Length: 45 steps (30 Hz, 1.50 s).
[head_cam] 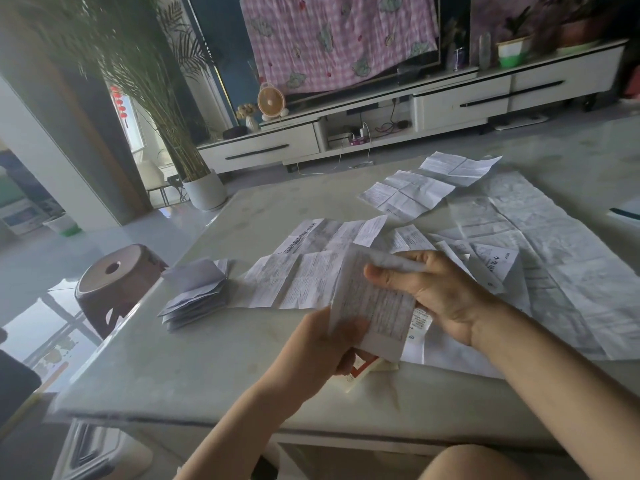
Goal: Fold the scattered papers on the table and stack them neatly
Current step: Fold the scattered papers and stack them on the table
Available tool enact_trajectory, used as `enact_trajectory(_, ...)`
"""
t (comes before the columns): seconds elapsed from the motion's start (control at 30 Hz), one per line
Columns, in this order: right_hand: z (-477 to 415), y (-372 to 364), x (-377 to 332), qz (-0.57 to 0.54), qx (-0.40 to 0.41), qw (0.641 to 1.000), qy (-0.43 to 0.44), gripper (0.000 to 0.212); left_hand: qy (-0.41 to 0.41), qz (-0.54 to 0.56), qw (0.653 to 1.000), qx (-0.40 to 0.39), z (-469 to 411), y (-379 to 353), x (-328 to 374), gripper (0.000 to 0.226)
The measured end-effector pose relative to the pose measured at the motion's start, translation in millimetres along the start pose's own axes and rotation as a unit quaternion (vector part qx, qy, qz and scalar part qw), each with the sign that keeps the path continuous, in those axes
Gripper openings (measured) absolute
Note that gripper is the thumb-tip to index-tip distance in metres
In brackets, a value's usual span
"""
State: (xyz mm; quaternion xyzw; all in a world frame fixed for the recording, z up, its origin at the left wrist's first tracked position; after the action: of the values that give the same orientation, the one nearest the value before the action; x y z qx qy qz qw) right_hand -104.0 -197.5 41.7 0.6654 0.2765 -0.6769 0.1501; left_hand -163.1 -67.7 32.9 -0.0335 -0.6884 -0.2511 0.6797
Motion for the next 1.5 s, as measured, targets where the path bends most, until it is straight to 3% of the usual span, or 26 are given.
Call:
enact_trajectory(0.23, 3, 3, -7, 0.066, -0.043, 0.997, -0.021, 0.007, 0.003, 0.010, 0.999, -0.036, 11, 13, -7, 0.022)
enact_trajectory(0.33, 1, 4, -5, 0.088, 0.063, 0.993, 0.049, 0.005, 0.018, 0.053, 0.995, 0.089, 12, 25, -15, 0.025)
enact_trajectory(0.43, 2, -2, 6, 0.135, 0.146, 0.975, 0.101, 0.029, 0.025, 0.224, 0.952, 0.206, 10, 24, -26, 0.019)
enact_trajectory(0.53, 2, -11, 10, 0.099, 0.129, 0.983, 0.086, 0.038, 0.026, 0.262, 0.921, 0.288, 9, 20, -28, 0.020)
enact_trajectory(0.63, 1, -14, 9, 0.018, 0.043, 0.999, 0.007, 0.034, -0.001, 0.235, 0.892, 0.385, 16, 29, -27, 0.021)
enact_trajectory(0.77, 3, -13, 7, 0.031, -0.031, 0.998, -0.041, 0.027, -0.024, 0.179, 0.884, 0.432, 26, 35, -22, 0.025)
enact_trajectory(0.83, 3, -17, 6, 0.039, -0.030, 0.998, -0.035, 0.024, -0.038, 0.152, 0.880, 0.449, 31, 35, -21, 0.024)
enact_trajectory(0.93, 1, -18, 5, 0.084, 0.041, 0.996, -0.004, 0.008, -0.054, 0.120, 0.875, 0.466, 33, 35, -23, 0.025)
enact_trajectory(1.0, 0, -14, 6, 0.125, 0.091, 0.988, 0.015, 0.004, -0.043, 0.125, 0.882, 0.453, 32, 32, -28, 0.024)
enact_trajectory(1.07, -1, -10, 4, 0.200, 0.116, 0.972, 0.035, 0.011, -0.026, 0.145, 0.904, 0.401, 28, 30, -30, 0.008)
enact_trajectory(1.1, 0, -9, 0, 0.252, 0.111, 0.961, 0.040, 0.015, -0.015, 0.128, 0.915, 0.383, 28, 32, -28, 0.012)
enact_trajectory(1.17, 1, -12, -6, 0.349, 0.066, 0.934, 0.032, 0.021, -0.008, -0.032, 0.924, 0.382, 35, 42, -14, 0.051)
enact_trajectory(1.2, 2, -14, -8, 0.377, 0.042, 0.925, 0.025, 0.023, -0.027, -0.158, 0.913, 0.375, 35, 45, 4, 0.059)
enact_trajectory(1.27, 4, -20, -10, 0.397, 0.004, 0.918, 0.020, 0.032, -0.070, -0.375, 0.880, 0.284, 27, 37, 43, 0.049)
enact_trajectory(1.33, 6, -29, -13, 0.393, -0.017, 0.919, 0.034, 0.038, -0.035, -0.478, 0.865, 0.147, 9, 31, 56, 0.034)
enact_trajectory(1.4, 8, -34, -17, 0.380, -0.031, 0.923, 0.055, 0.038, 0.004, -0.505, 0.861, 0.064, -2, 30, 59, 0.020)
enact_trajectory(1.5, 10, -36, -19, 0.370, -0.048, 0.926, 0.062, 0.035, 0.010, -0.487, 0.873, 0.036, -4, 32, 63, 0.015)
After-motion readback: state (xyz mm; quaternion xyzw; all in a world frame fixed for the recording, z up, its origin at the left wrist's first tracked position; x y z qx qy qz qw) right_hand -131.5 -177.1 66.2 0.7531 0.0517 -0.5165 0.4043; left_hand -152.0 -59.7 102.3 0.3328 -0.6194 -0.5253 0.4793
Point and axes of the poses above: each hand's wrist, its own z-axis away from the middle knuckle, its own y-axis out of the back of the hand, x = y × z, the point moved 5 cm from there along -z, towards the middle knuckle, and after that the axes turned 13 degrees about -x, right-handed, at the moved point
